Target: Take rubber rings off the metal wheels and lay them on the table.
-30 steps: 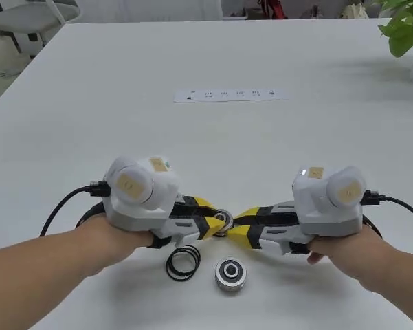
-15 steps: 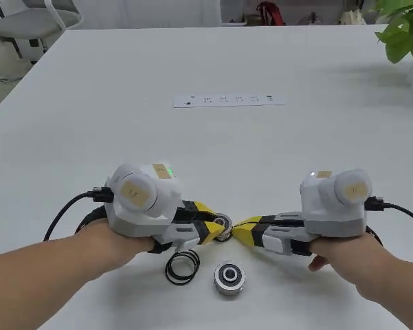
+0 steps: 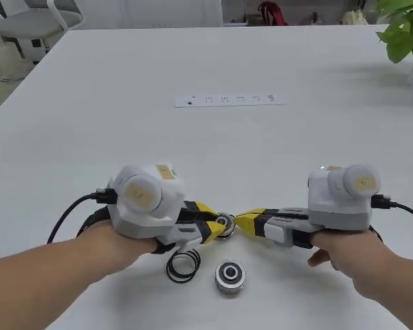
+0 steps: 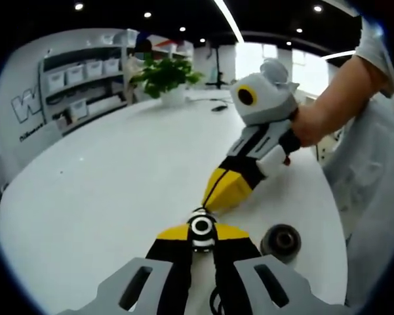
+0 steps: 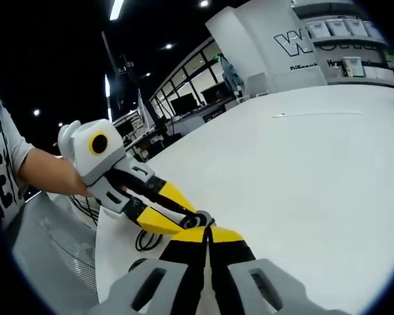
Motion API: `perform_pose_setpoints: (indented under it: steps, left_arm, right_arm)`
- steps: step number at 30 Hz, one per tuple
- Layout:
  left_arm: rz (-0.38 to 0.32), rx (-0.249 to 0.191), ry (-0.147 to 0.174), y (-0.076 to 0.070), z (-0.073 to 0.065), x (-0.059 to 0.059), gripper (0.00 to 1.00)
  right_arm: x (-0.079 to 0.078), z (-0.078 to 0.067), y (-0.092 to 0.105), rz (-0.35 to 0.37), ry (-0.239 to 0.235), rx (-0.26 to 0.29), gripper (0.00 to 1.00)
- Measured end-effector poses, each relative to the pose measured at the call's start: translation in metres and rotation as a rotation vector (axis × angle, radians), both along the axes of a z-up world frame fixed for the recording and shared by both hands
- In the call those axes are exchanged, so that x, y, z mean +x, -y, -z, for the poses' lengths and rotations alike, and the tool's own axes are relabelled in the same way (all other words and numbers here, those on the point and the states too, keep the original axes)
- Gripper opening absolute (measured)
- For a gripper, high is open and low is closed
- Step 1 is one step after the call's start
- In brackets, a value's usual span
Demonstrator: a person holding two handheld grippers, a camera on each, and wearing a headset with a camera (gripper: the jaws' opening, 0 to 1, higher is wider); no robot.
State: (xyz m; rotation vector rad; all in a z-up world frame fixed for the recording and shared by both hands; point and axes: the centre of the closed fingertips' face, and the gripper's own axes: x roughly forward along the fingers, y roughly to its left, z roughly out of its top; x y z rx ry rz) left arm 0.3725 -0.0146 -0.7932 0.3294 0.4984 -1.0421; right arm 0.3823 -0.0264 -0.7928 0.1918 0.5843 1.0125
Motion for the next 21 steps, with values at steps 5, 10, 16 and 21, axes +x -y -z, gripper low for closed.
perform_pose_setpoints:
  steps: [5, 10, 16, 21]
  left_arm:
    - [-0.004, 0.005, 0.008, -0.0002, 0.0003, 0.0003, 0.11]
    - [-0.008, 0.005, 0.015, -0.0003, 0.0002, 0.0004, 0.11]
    - [-0.013, 0.001, 0.014, -0.0003, 0.0003, 0.0006, 0.11]
    - [-0.011, -0.005, 0.013, -0.0003, 0.0001, 0.0007, 0.11]
  right_arm:
    - [-0.001, -0.0006, 0.0, -0.004, -0.004, -0.001, 0.0]
    - [-0.0036, -0.0033, -0.0041, -0.022, 0.005, -0.005, 0.0]
    - [-0.0041, -0.0033, -0.0042, -0.033, 0.02, -0.009, 0.0]
    - [-0.006, -0.0037, -0.006, -0.048, 0.042, -0.025, 0.0]
